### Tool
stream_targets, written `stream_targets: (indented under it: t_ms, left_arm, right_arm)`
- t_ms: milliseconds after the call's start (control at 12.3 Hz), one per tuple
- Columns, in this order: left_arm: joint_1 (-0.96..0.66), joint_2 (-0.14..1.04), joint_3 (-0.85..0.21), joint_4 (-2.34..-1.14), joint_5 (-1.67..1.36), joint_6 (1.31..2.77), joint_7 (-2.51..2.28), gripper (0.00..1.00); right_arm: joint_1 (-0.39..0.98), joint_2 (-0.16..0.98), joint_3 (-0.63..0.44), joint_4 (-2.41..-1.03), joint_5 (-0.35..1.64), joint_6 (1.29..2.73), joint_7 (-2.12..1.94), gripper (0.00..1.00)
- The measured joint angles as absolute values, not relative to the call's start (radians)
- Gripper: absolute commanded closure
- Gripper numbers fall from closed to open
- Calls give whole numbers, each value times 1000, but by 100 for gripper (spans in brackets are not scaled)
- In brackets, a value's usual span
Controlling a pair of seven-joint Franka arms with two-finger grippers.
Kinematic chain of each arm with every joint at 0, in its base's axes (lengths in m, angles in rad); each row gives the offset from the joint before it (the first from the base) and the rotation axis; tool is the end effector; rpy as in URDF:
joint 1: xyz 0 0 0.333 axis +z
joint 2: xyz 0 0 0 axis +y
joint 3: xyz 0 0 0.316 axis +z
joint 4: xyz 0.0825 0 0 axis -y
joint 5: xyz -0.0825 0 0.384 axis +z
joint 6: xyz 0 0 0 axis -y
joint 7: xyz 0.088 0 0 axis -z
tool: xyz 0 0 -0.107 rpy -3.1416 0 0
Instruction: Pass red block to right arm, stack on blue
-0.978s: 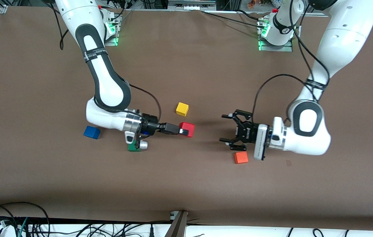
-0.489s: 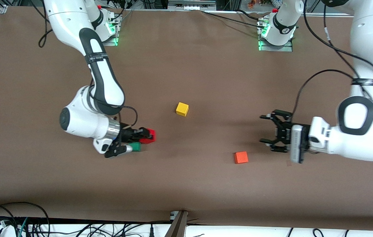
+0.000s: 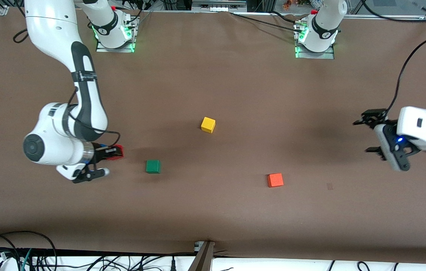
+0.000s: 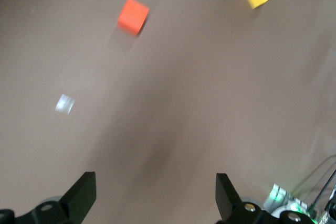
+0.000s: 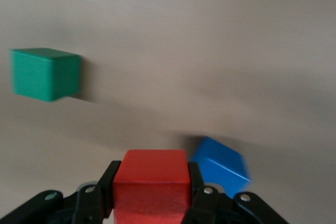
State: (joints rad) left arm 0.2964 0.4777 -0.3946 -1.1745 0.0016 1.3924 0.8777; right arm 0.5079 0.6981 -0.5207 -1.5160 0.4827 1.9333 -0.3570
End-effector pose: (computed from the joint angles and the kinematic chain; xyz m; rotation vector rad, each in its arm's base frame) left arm 0.6607 -0.0046 0.5188 2.5603 -1.3261 -0.2012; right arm 0.6833 0.0791 0.2764 -2.9883 -0.3041 0.2295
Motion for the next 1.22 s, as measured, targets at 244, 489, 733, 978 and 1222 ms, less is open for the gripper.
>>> stream_targets:
  t_ms: [244, 489, 733, 978, 1222]
  left_arm:
    - [296, 419, -395, -1181, 120, 1347, 783, 0]
    - [296, 415, -393, -1182, 150, 1341, 750, 0]
    - [323, 408, -390, -1154, 150, 1287, 705, 0]
    - [346, 381, -391, -1112, 133, 1264, 703, 0]
    - [347, 330, -391, -1108, 95, 1248, 691, 0]
  right_arm:
    - [544, 698, -620, -1564, 473, 1939, -348, 100]
    - [618, 698, -687, -1622, 473, 1988, -300, 100]
    - [706, 698, -741, -1663, 473, 2033, -221, 100]
    - [721, 697, -751, -1694, 473, 2095, -201, 100]
    - [730, 696, -751, -1741, 473, 2156, -201, 100]
